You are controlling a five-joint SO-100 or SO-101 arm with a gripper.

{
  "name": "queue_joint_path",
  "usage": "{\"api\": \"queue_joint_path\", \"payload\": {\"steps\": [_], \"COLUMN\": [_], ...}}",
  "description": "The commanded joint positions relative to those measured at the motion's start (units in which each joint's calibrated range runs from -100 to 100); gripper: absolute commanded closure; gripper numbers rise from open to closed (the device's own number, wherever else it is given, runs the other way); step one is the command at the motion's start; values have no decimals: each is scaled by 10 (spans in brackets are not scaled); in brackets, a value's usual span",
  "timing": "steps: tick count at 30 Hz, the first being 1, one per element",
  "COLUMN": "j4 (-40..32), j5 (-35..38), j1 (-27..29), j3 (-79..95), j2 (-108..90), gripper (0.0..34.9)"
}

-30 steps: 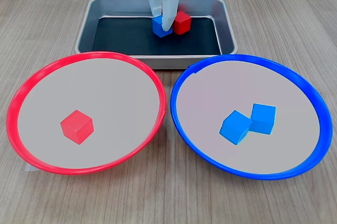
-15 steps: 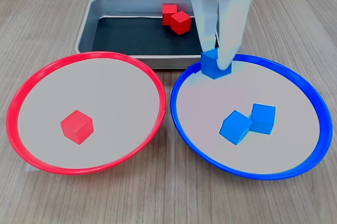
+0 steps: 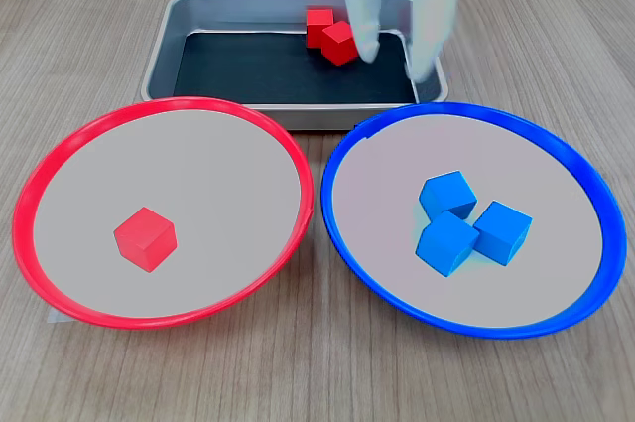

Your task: Move six blocks from tray to matching dishes

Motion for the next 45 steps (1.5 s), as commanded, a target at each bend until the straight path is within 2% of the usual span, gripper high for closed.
{"api": "queue_joint_path", "payload": {"steps": [1, 8, 10, 12, 13, 14, 29, 45], "j4": [53, -46, -73, -89, -90, -91, -155, -164], "j5": [89, 136, 135, 129, 129, 128, 114, 93], "j1": [52, 97, 98, 90, 85, 80, 42, 1], "j3": [110, 373, 419, 448, 459, 466, 535, 523], "j2": [-121, -270, -291, -304, -307, -310, -308, -267], "gripper": [346, 340, 274, 232, 197, 192, 203, 205]}}
